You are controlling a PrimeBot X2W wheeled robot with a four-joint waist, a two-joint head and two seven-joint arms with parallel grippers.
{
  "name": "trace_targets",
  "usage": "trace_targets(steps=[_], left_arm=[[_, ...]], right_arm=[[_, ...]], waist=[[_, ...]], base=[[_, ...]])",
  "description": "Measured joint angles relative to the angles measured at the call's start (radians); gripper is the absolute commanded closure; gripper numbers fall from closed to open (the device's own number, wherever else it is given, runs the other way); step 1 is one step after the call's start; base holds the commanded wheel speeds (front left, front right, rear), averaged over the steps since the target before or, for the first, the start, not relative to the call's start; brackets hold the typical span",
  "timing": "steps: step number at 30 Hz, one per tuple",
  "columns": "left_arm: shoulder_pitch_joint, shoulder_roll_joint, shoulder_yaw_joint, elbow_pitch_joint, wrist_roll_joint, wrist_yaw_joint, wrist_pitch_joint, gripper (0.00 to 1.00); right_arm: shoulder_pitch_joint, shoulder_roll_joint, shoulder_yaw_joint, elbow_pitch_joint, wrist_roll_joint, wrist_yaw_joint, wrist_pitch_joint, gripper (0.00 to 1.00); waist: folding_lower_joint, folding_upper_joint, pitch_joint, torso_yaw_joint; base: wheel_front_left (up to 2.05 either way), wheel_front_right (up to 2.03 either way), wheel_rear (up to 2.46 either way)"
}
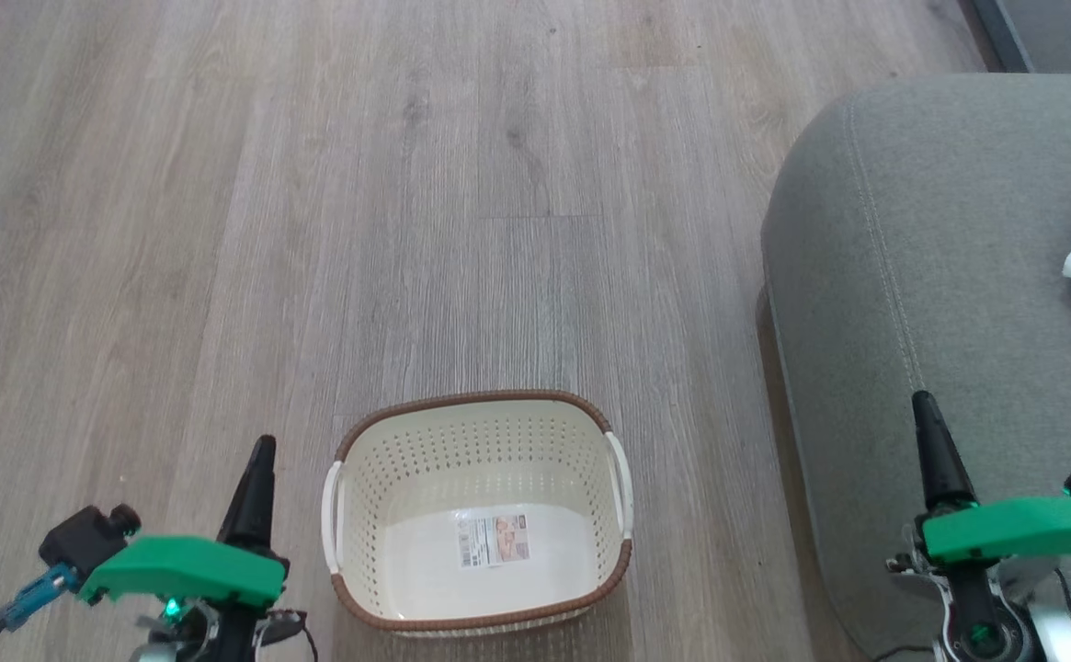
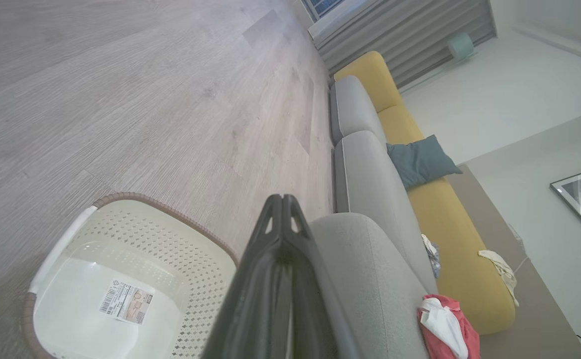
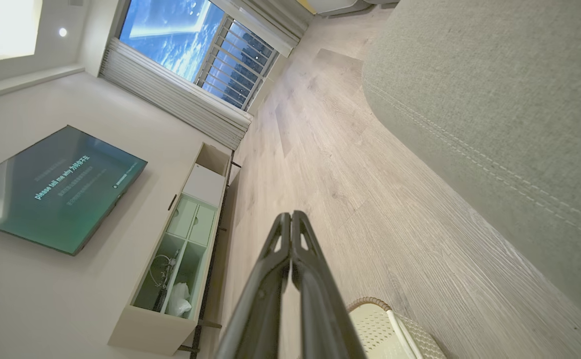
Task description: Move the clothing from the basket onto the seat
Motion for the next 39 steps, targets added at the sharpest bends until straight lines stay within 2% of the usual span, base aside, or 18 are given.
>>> trace_targets(steps=[39], left_arm=[[-0.019,0.0,0.068,0.022,-0.435,-0.051,0.121,1.0]], right_arm=[[-0.019,0.0,-0.03,0.032,0.424,0.0,0.118,1.0]], waist=[[0.0,0.0,-0.024,-0.017]], base=[[0.0,0.0,0.0]])
